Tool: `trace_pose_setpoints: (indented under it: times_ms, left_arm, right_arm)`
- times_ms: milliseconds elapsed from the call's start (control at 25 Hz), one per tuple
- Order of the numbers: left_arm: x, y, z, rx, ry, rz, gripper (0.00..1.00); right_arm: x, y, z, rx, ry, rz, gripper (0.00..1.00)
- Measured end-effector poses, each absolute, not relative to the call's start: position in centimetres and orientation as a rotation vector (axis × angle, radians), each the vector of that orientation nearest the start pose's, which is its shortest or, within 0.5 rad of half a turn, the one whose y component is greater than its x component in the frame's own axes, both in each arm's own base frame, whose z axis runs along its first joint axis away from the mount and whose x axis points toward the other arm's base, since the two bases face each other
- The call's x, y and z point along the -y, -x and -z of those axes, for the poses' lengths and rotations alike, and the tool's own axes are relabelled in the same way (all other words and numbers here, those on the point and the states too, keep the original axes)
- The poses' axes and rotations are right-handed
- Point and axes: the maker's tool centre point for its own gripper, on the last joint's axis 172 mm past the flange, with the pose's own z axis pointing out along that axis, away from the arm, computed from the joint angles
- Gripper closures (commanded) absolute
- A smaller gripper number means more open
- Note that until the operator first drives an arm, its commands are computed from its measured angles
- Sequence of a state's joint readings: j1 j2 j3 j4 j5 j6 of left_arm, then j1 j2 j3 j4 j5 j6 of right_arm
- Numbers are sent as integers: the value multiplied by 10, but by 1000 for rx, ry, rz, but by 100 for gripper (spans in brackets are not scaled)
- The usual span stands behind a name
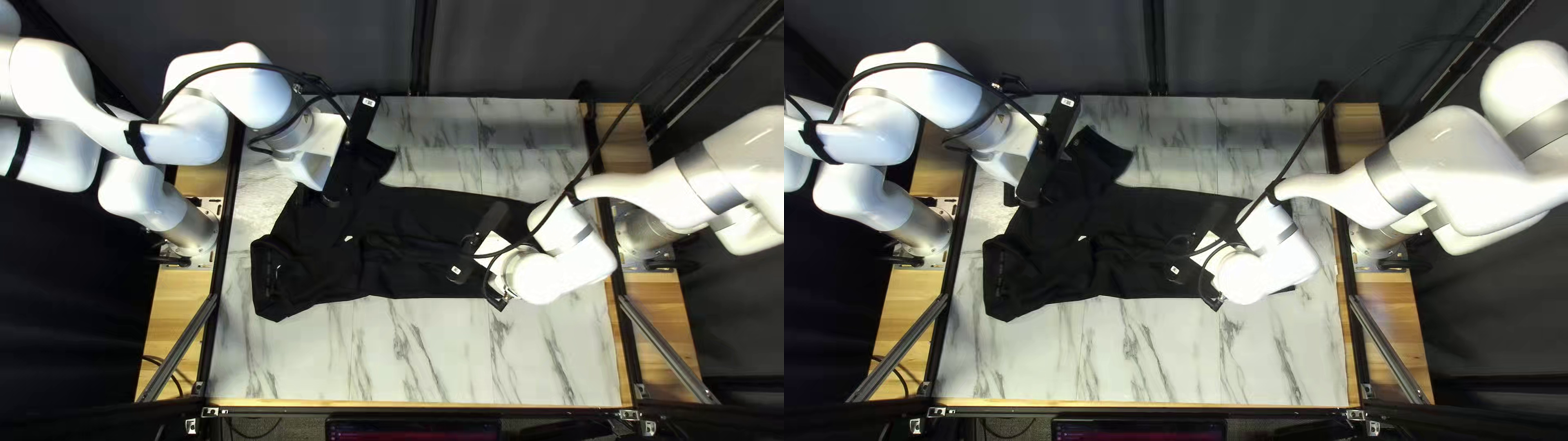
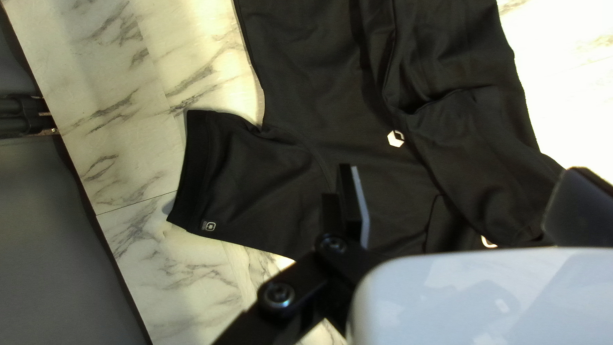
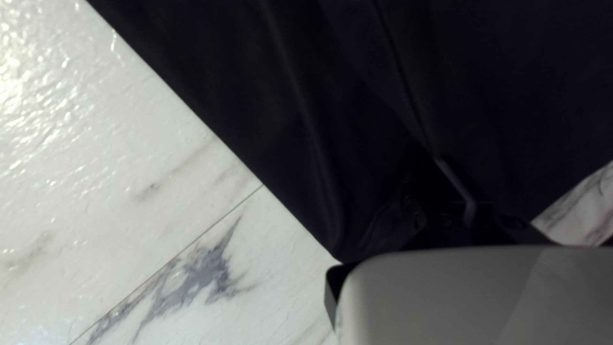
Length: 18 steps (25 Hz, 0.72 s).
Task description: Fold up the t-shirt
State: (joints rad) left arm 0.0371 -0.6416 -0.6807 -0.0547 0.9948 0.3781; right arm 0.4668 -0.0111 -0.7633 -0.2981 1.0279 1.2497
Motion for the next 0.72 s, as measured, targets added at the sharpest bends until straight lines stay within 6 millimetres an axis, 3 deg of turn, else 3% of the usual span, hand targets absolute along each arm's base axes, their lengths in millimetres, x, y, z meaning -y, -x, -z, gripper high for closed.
trace_pose_setpoints:
  times_ms: [320,720]
  left_arm:
    - [-4,-382,-288,-489,3042,514,0]
    - [-4,-382,-288,-489,3042,514,0]
  right_arm:
    - [-137,-335,-127,-987,3370,-44,100]
    - [-176,-324,-137,-915,3379,-138,100]
